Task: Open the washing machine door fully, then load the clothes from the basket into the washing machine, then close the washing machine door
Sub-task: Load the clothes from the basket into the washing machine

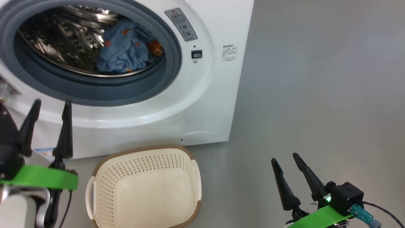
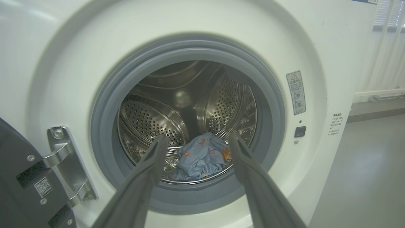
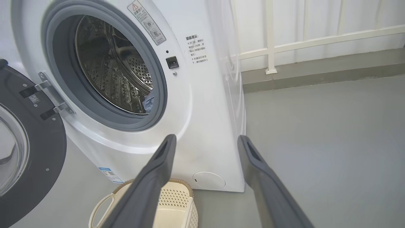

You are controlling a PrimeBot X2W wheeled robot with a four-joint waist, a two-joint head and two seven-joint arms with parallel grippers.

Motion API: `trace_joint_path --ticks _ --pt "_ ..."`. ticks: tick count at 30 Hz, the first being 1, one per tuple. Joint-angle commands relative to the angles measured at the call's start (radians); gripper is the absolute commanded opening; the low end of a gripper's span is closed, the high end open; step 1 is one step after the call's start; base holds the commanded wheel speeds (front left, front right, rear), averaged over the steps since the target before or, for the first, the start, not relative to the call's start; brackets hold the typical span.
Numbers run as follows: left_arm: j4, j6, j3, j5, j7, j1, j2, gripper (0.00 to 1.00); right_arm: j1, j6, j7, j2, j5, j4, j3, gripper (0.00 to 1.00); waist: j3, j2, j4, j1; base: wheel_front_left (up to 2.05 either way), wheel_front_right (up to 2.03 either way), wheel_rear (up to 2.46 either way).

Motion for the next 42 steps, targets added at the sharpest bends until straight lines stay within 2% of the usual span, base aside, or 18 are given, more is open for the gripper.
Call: trace_joint_path --ticks 1,11,16,28,42 --pt "-0.037 0.005 0.050 0.020 -0.005 0.006 0.029 1.00 -0.002 0.002 -0.005 0.001 -0.009 -0.025 0.022 1.00 -0.030 0.0000 0.008 0.0000 0.00 0.00 0.00" --pt "-0.104 0.002 0.179 0.088 -0.005 0.226 -0.027 1.00 0.019 0.002 -0.005 0.001 -0.011 -0.040 0.015 1.00 -0.081 0.0000 -0.001 0.0000 0.00 0.00 0.00" --pt "-0.118 0.005 0.235 0.106 -0.005 0.309 -0.082 1.00 0.039 0.002 -0.005 0.001 -0.025 -0.046 -0.007 1.00 -0.105 0.0000 0.004 0.0000 0.00 0.00 0.00" --pt "-0.159 -0.004 0.287 0.174 -0.005 0.469 -0.186 1.00 0.082 0.002 -0.005 0.001 -0.048 -0.062 -0.037 1.00 -0.155 0.0000 -0.010 0.0000 0.00 0.00 0.00" --pt "-0.176 -0.015 0.316 0.200 -0.005 0.505 -0.217 1.00 0.104 0.002 -0.005 0.001 -0.042 -0.095 -0.076 1.00 -0.168 0.0000 -0.006 0.0000 0.00 0.00 0.00"
